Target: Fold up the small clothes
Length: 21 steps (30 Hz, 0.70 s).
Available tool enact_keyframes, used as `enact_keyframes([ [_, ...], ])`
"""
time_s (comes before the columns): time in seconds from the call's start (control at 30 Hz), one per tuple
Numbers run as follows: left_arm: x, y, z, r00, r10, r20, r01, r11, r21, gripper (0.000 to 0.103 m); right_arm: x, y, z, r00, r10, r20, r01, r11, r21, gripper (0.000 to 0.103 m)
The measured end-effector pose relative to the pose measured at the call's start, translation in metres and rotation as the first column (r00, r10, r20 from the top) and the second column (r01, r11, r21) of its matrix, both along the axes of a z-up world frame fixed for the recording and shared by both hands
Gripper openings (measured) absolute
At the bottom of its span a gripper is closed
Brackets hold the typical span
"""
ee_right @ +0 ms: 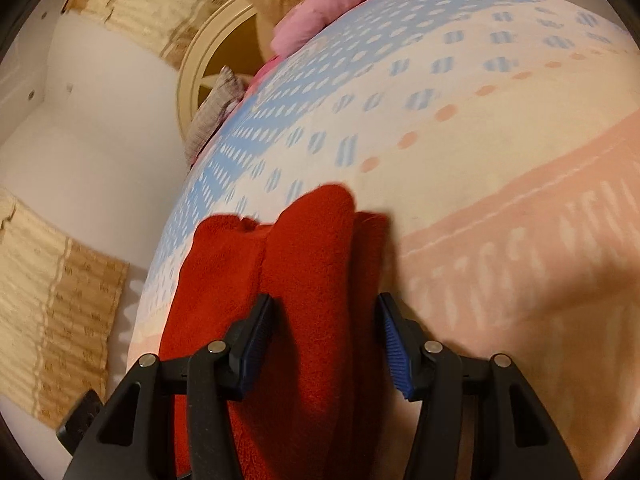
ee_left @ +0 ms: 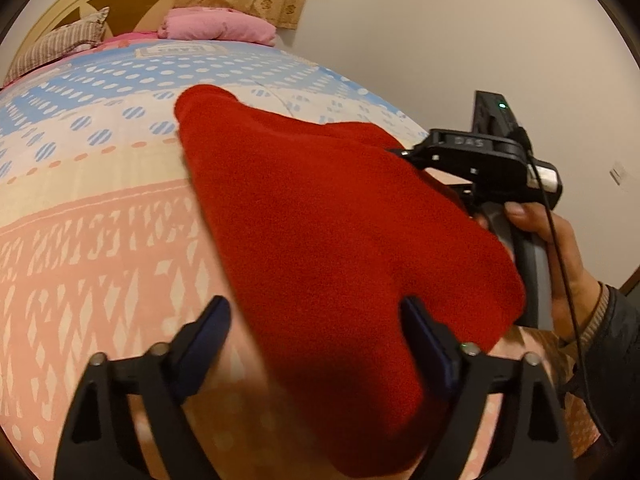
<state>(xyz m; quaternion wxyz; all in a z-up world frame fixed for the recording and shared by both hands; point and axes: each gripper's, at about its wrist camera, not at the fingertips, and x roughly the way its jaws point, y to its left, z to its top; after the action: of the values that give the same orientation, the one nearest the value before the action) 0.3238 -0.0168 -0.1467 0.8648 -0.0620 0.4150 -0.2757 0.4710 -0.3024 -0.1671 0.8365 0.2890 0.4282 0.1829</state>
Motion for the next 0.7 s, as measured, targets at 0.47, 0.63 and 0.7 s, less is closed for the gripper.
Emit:
enact_keyframes([
  [0.47,-0.023,-0.001,0.017,0.998,0.017,0.054,-0.019,0.999,0.031,0.044,-0.017,0.013,0.014,0.995,0.024,0.094,-0.025,1.000,0.005,0.027],
  [0.63,-0.034,0.005,0.021,0.998,0.025,0.056,-0.026,0.999,0.024,0.041,-0.029,0.023,0.023,0.992,0.040,0.117,-0.042,0.999,0.015,0.027],
  [0.7,-0.039,0.009,0.023,0.998,0.024,0.052,-0.025,0.999,0.021,0.041,-0.035,0.027,0.027,0.990,0.057,0.127,-0.061,0.998,0.026,0.027],
])
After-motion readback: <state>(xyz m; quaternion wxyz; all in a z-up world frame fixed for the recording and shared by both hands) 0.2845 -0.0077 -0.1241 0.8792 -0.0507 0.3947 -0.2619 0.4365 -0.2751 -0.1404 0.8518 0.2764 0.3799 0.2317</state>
